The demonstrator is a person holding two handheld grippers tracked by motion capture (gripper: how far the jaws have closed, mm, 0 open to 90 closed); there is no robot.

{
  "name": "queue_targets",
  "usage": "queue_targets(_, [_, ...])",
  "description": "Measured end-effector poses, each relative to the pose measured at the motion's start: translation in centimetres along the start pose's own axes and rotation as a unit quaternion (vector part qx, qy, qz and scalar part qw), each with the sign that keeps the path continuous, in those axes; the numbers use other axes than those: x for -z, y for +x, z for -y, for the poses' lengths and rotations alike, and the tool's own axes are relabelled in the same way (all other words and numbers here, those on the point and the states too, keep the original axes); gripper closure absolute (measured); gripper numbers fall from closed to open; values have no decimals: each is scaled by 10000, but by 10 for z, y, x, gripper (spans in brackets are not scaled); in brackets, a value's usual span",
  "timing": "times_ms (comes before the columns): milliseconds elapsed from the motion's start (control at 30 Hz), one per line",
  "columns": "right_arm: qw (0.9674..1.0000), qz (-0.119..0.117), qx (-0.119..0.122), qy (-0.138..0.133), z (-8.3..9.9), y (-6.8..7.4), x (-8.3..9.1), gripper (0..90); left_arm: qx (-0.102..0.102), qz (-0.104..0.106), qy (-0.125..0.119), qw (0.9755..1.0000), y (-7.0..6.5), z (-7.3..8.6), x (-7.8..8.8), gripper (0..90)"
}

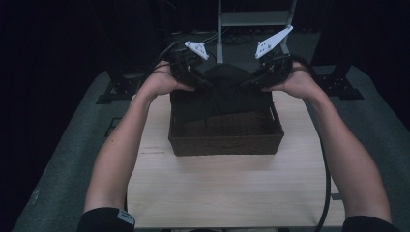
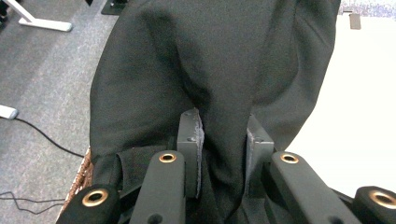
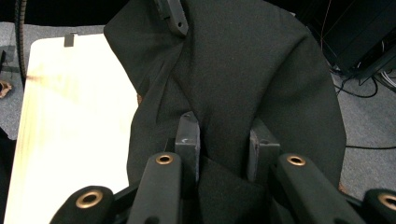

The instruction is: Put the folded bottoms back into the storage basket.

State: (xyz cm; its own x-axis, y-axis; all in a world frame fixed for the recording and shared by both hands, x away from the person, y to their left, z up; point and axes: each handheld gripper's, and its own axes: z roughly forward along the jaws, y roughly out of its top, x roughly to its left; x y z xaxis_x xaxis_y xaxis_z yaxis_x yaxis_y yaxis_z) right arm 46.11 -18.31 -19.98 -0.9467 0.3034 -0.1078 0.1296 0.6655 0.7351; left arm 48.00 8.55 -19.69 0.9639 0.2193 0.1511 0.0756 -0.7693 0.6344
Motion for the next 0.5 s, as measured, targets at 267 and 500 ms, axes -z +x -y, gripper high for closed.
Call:
queue_targets(267, [9999,-85,-63,37,11,-10,-10,703,-7,31,124,9999,6,2,-15,734])
queue_targets(500, [9998,-109,-180,20,20,-18,-17,702,30,41,157,9999,11,4,-27,733])
